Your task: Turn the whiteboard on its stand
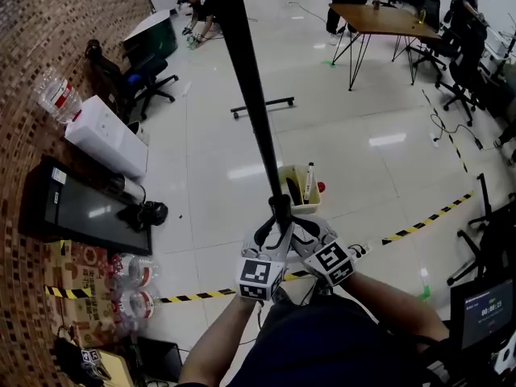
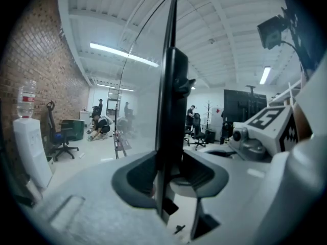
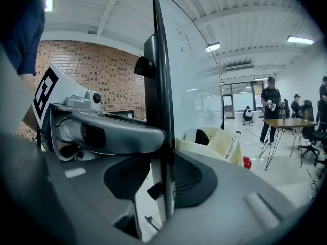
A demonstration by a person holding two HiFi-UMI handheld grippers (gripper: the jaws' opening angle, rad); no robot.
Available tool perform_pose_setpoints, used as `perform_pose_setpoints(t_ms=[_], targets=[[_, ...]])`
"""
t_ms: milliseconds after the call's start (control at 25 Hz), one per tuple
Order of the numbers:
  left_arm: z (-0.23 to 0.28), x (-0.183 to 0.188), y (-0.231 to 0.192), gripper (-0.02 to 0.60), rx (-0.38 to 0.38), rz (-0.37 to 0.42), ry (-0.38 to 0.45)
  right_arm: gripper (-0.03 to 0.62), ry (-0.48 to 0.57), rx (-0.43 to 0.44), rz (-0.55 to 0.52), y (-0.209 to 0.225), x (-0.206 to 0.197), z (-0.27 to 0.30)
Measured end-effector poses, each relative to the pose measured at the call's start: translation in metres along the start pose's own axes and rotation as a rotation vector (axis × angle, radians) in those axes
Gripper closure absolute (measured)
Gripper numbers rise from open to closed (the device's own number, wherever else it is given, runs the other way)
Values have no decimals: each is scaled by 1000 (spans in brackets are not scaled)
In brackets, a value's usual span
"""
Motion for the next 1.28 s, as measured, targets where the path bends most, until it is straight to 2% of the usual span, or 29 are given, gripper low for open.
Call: perform_pose_setpoints(t_ms=[280,720,920,1120,1280], targets=[[-8,10,4,423,-32,0,-16,461,-23,-16,-28,-8,4,-6],[-26,1,23,420,56,34,-13,464,17,49,4,-21,1,-23],[-40,-1,33,420,60,36,-2,467,13,75,8,-32,0,-34],[-48,-8,41,420,31,40,-14,462,0,9,14,-42,-5,-48],[-51,0,47,423,-17,-1,-25,459,-30,-55,1,-49,-6,-53]])
Point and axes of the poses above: the fingertips, and each gripper's own axes: z forward along the fingers, y to its right, x out of its top, the point moved 8 cm from there along -z, backward along the fingers, and after that the axes turned 10 degrees about y, right-handed, at the moved point
